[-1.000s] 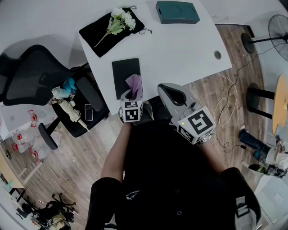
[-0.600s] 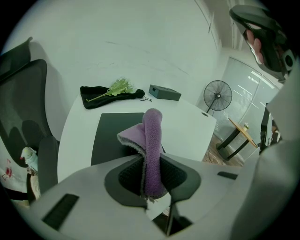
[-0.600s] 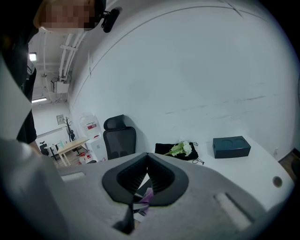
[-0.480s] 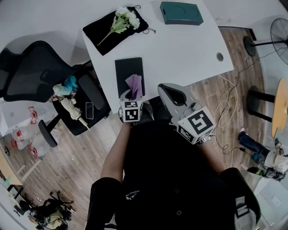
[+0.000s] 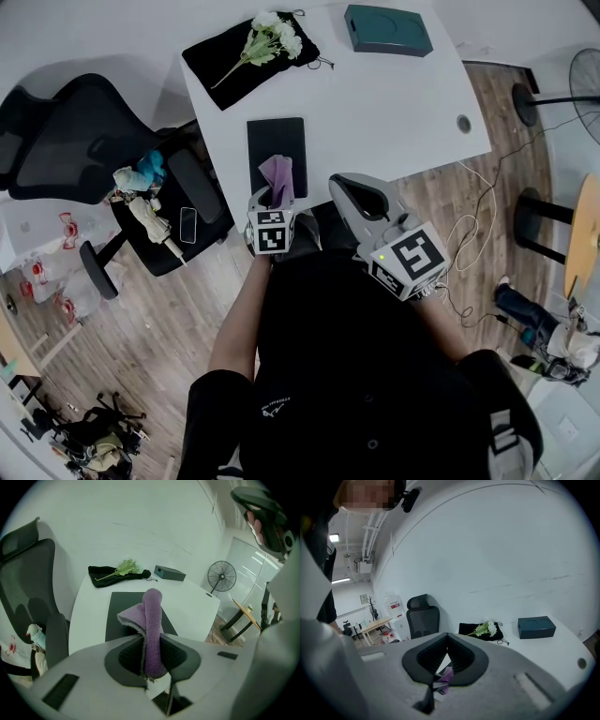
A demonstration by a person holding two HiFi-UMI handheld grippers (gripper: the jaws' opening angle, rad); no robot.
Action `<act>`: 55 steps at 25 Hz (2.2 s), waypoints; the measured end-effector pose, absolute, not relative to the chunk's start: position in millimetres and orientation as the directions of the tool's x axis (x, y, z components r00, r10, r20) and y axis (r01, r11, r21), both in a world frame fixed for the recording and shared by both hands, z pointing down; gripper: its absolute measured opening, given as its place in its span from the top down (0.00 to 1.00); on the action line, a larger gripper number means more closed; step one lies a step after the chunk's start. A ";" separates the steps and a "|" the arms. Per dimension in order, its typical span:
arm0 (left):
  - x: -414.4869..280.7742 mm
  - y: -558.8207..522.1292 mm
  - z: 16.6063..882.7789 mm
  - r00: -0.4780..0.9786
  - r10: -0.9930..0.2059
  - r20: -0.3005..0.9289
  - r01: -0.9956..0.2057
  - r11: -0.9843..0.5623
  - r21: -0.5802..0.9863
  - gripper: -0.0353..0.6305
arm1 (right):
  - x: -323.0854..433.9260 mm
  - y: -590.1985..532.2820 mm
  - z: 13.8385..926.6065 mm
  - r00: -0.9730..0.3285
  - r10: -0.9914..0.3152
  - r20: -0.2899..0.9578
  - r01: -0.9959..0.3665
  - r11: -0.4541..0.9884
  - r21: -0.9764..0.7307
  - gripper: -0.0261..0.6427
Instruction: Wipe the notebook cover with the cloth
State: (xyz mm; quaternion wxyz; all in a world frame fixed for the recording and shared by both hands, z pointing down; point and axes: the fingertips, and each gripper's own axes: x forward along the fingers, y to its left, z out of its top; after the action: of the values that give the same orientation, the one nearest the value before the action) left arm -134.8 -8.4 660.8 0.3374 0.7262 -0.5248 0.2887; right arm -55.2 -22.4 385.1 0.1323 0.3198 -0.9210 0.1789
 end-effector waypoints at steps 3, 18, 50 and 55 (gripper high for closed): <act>-140.4 -7.5 660.1 0.273 -0.572 0.774 -0.960 -0.212 0.182 0.83 | -57.3 -21.5 384.5 -0.764 -0.537 0.358 -0.632 0.736 -0.244 0.96; -184.5 -7.8 659.7 0.192 -0.593 0.782 -0.981 -0.121 0.149 0.83 | -69.3 -20.9 385.2 -0.785 -0.504 0.362 -0.601 0.761 -0.244 0.96; -253.4 0.7 638.8 0.029 -0.649 0.761 -0.991 0.081 0.107 0.83 | -76.0 -21.1 386.5 -0.812 -0.458 0.361 -0.557 0.792 -0.248 0.96; -250.6 -0.9 598.8 0.004 -0.719 0.695 -0.984 0.120 0.129 0.83 | -67.8 -27.9 385.7 -0.820 -0.451 0.352 -0.547 0.798 -0.254 0.96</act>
State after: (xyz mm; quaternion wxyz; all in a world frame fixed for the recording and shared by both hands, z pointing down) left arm -250.6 -0.9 598.8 0.3223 0.6308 -0.6752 0.2058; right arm -67.8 -27.9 385.7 0.1384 0.2659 -0.9380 0.1744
